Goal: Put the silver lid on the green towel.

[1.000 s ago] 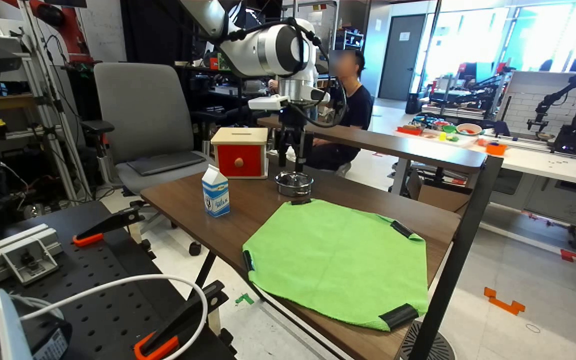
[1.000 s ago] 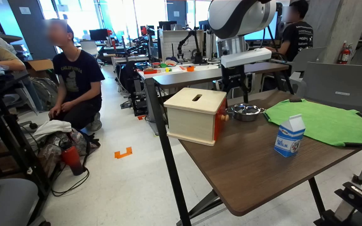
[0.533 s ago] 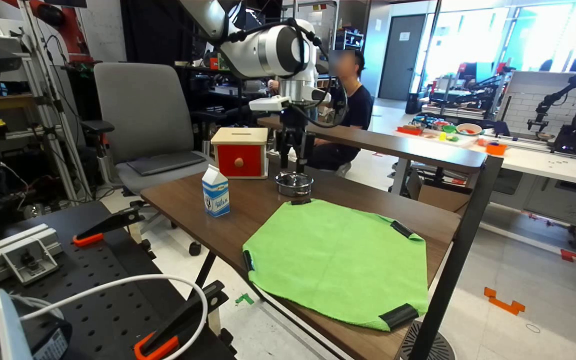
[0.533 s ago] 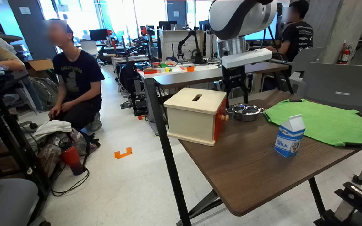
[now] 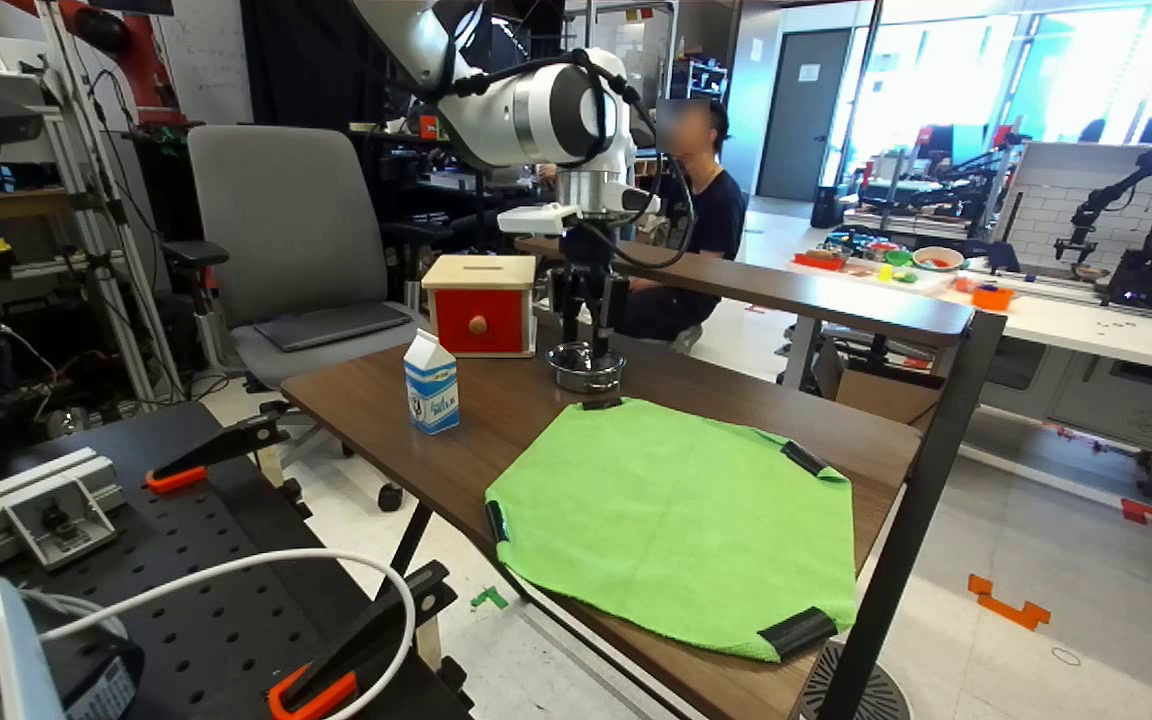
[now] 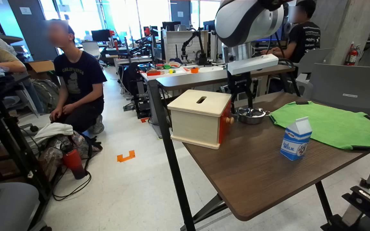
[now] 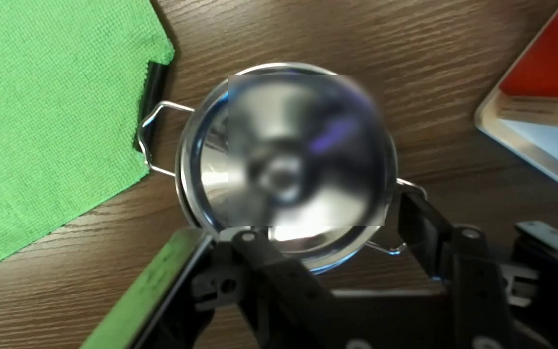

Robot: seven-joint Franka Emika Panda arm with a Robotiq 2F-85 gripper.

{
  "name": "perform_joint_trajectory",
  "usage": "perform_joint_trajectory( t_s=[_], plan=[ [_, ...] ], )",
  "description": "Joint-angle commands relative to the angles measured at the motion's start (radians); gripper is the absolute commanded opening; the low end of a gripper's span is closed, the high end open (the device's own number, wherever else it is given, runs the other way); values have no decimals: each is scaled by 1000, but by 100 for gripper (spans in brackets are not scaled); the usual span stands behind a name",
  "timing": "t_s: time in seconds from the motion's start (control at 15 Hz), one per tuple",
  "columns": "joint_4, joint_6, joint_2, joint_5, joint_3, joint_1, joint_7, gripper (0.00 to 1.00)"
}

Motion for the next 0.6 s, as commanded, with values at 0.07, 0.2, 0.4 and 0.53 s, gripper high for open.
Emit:
perform_joint_trajectory(
  t_s=[0.07,0.2,0.4,0.53],
  plan=[
    [-81,54,-57,-12,-11,16,-14,67],
    [-100,68,-74,-12,-9,19,-18,66],
    [-143,92,-106,-15,-7,29,-27,64],
    [-175,98,-126,-17,-6,35,-31,64]
  ],
)
